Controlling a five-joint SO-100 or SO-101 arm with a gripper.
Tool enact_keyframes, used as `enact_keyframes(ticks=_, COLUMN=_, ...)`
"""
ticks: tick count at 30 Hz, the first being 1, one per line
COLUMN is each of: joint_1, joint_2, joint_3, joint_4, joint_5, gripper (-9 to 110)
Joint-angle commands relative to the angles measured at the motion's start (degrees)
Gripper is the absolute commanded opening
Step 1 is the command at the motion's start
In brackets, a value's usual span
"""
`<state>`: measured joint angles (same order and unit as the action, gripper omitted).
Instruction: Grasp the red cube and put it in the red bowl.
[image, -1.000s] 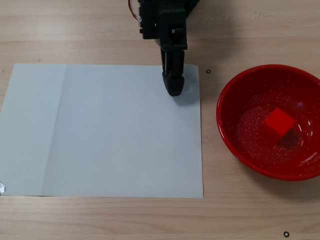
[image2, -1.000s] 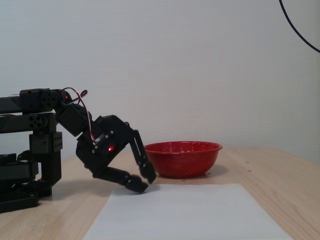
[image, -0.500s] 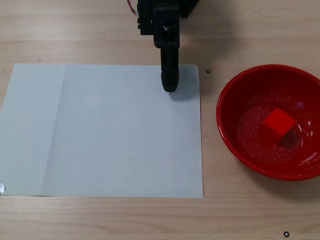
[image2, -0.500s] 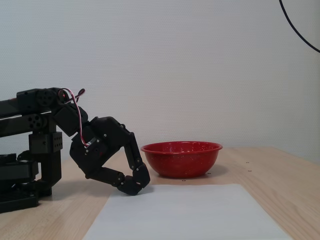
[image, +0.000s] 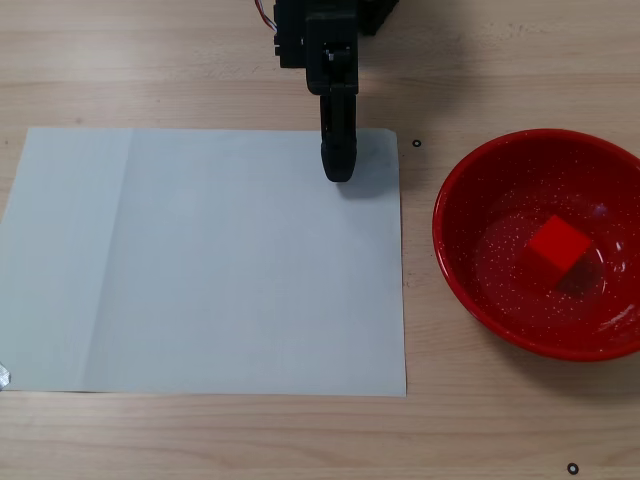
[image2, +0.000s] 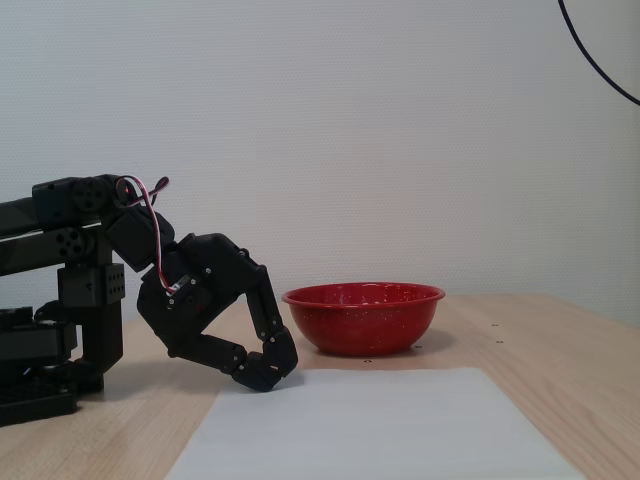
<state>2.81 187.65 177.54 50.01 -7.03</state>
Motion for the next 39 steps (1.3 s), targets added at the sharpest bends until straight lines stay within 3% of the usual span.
enact_keyframes(ticks=1, joint_1=-0.44, joint_2=0.09, joint_3=0.26, joint_4=0.79, joint_5=0.97, gripper=0)
enact_keyframes(ticks=39, joint_1=-0.18, joint_2=0.00, joint_3=0.26, joint_4=0.97, joint_5=3.52, gripper=0)
